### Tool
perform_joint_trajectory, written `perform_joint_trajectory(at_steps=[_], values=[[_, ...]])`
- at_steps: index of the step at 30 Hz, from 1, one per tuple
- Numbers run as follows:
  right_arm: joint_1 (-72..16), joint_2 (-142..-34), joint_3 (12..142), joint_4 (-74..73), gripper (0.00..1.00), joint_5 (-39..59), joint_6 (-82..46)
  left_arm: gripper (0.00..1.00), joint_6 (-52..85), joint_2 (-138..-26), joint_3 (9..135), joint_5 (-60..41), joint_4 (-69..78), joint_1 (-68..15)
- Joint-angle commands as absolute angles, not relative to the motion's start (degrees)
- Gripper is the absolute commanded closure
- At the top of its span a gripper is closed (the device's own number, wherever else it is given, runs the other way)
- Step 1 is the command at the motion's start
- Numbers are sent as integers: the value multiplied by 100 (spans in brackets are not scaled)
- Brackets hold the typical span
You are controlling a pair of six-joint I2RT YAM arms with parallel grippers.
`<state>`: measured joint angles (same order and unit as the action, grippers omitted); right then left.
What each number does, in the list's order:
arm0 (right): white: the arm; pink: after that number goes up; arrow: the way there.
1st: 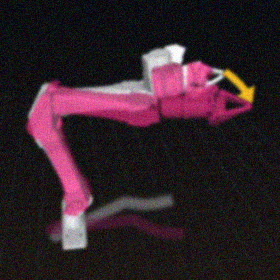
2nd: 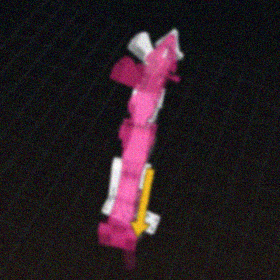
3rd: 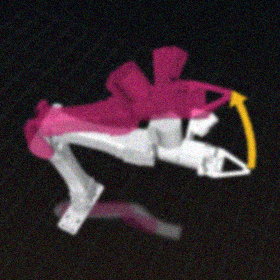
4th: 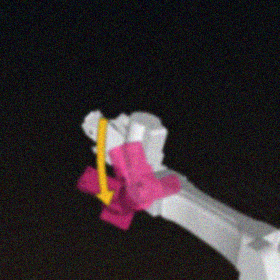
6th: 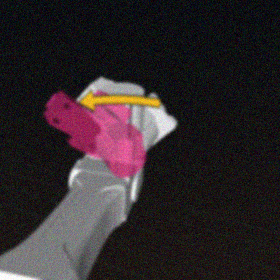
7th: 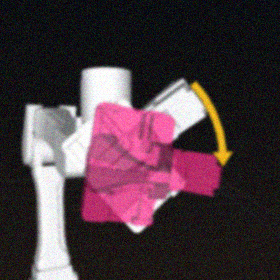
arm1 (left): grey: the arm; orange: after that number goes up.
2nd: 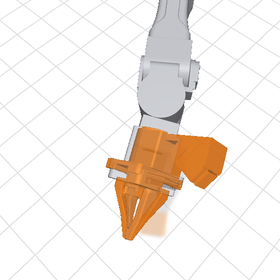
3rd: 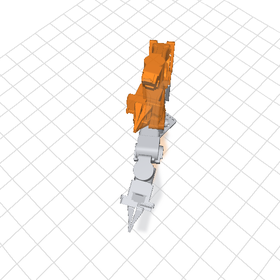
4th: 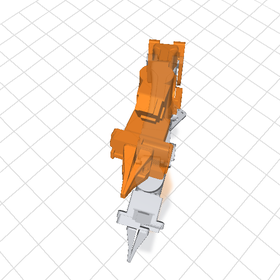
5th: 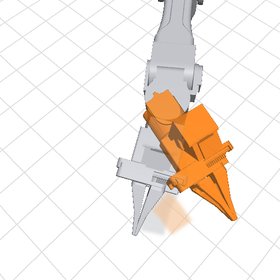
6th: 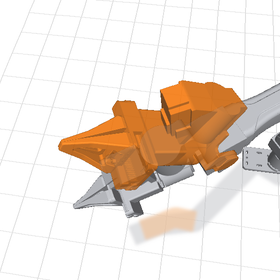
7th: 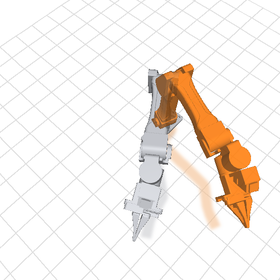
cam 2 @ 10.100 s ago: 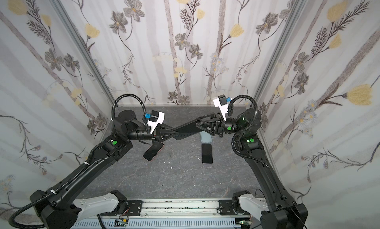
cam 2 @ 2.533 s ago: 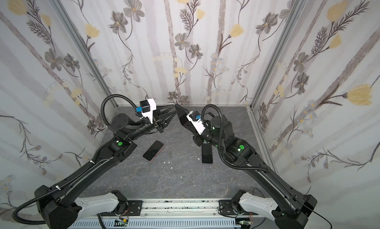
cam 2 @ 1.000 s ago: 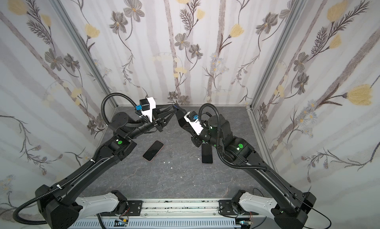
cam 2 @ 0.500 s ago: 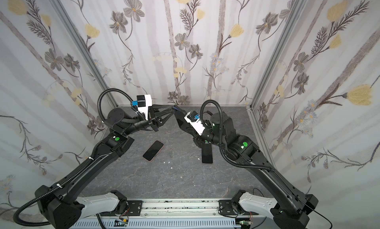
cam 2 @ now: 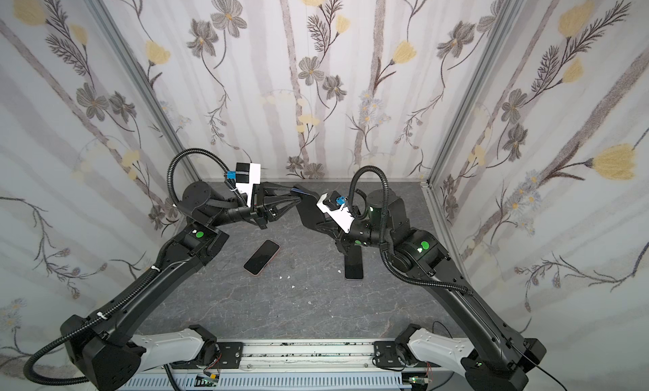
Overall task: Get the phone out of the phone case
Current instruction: 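Tilt the black phone level between both grippers above the table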
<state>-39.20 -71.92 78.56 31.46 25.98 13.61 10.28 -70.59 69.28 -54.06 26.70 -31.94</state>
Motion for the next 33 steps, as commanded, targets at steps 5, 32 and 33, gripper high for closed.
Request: perform_joint_trajectory(at_steps=[5,32,33], values=[[-3771,-7020,7836,1281,100,3938,918,69,1511,-6974,7125,-6146,2633,-3332],[-3665,-7329,7963,1065,100,4392,688,94,1456,-6930,6818,-5713,2769,-3592],[-3666,-7342,7969,1072,100,4395,688,96,1443,-6917,6803,-5681,2766,-3585]])
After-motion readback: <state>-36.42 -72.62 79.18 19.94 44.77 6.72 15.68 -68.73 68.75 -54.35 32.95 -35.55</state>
